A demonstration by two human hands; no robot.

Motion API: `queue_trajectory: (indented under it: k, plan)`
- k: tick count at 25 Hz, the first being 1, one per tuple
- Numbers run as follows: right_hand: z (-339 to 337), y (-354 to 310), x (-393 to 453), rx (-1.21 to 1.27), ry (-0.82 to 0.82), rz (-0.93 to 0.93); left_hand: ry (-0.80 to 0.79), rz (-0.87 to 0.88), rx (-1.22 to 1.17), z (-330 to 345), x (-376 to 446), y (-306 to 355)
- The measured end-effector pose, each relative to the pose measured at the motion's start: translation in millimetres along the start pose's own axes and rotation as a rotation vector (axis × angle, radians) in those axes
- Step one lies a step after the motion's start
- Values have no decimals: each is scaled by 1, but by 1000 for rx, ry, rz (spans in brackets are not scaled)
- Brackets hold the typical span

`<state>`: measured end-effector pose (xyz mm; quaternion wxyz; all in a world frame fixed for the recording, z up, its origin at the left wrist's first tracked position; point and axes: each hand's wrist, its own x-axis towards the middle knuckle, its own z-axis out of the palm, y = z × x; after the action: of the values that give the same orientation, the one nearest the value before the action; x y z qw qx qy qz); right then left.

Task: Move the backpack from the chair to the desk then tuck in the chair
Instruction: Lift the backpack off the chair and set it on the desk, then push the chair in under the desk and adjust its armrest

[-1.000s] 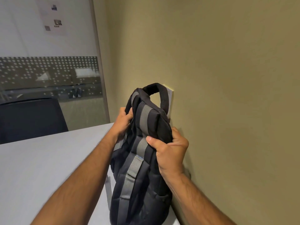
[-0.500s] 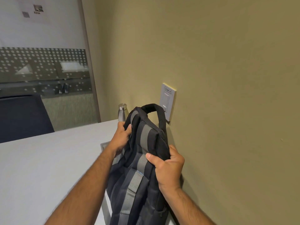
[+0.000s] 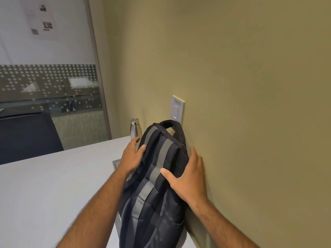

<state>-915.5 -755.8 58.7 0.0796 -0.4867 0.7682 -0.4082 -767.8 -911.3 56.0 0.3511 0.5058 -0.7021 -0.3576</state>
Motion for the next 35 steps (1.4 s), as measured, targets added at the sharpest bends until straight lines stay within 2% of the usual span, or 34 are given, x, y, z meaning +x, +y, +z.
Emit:
queue_trajectory:
  k: [3, 5, 9, 13, 17, 22, 35]
  plan:
    - [-14, -1, -6, -160, -1, -109, 32, 121, 282, -17, -31, -1]
    - [-24, 1, -13, -217, -64, -170, 52, 189, 490, -25, -58, -4]
    - [-46, 13, -48, -361, -176, -274, 28, 147, 769, -31, -133, -1]
    - [-76, 27, -100, -458, -209, -389, 70, 92, 851, -25, -223, 5]
    - [-98, 39, -157, -494, -249, -418, 77, 62, 938, -27, -300, 10]
    - [-115, 47, -227, -544, -268, -413, 87, 50, 1012, -52, -383, 6]
    - [-157, 21, -439, -552, -257, -386, 19, -3, 983, -137, -615, -20]
